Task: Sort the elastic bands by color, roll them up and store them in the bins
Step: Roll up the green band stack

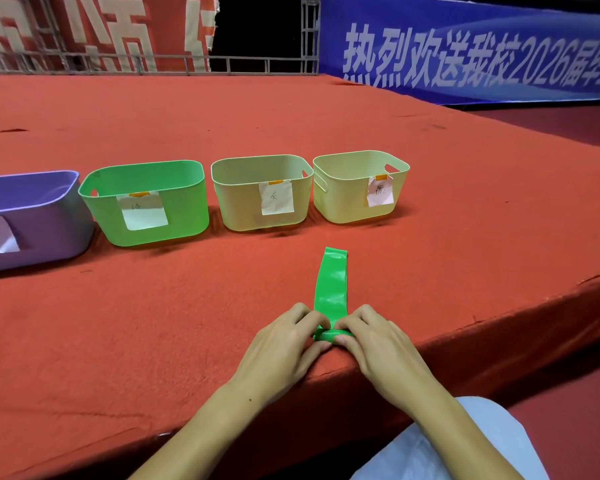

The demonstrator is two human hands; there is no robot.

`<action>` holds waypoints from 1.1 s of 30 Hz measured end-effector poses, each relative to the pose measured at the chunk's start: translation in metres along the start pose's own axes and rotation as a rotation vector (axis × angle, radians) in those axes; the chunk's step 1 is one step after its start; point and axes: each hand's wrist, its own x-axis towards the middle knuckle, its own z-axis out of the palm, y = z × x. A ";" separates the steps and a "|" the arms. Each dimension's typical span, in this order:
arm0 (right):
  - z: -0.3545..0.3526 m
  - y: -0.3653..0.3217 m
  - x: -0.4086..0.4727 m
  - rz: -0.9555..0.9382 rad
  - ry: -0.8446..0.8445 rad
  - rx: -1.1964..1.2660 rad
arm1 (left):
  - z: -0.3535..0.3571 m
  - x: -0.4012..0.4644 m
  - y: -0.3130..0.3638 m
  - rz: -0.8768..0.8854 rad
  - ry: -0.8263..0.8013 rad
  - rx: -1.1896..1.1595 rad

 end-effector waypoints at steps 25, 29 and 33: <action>-0.002 0.000 0.000 -0.064 0.033 0.059 | 0.001 0.003 0.003 -0.078 -0.029 0.041; 0.001 -0.003 0.003 -0.044 0.029 0.010 | -0.002 0.002 0.002 -0.044 0.050 -0.035; 0.004 -0.003 0.004 -0.020 0.054 -0.009 | -0.003 0.001 -0.001 -0.007 0.055 -0.078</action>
